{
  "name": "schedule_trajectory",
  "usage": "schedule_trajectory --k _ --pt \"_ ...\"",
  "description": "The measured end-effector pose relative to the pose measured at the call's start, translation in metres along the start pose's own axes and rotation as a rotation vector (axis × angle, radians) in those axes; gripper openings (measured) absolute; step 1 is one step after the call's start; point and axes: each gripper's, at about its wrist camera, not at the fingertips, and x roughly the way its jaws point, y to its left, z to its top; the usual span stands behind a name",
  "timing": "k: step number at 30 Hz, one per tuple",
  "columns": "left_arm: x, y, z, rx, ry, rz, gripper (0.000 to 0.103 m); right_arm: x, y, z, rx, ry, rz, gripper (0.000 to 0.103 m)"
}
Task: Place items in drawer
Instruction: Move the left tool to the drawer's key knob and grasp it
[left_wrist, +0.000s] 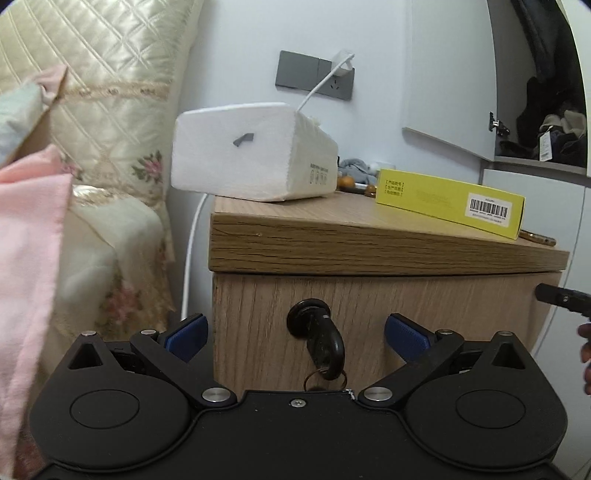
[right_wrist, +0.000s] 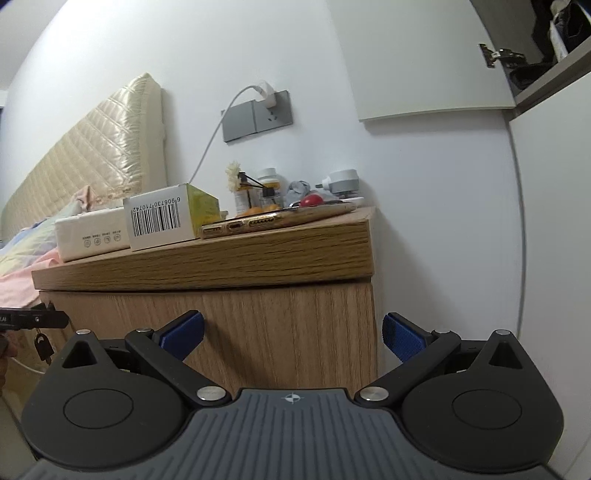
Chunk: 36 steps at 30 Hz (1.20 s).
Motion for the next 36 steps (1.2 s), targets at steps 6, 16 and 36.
schedule_trajectory --k 6,16,36 --pt "0.006 0.003 0.002 -0.005 0.012 -0.053 0.103 -0.002 0.0 -0.002 -0.002 -0.013 0.03 0.103" --pt "0.006 0.001 -0.002 0.003 0.022 -0.053 0.102 -0.011 0.004 -0.006 -0.003 -0.034 0.081 0.103" --pt "-0.018 -0.008 -0.009 0.028 0.032 -0.046 0.1 -0.02 -0.018 0.005 -0.058 0.011 0.175 0.103"
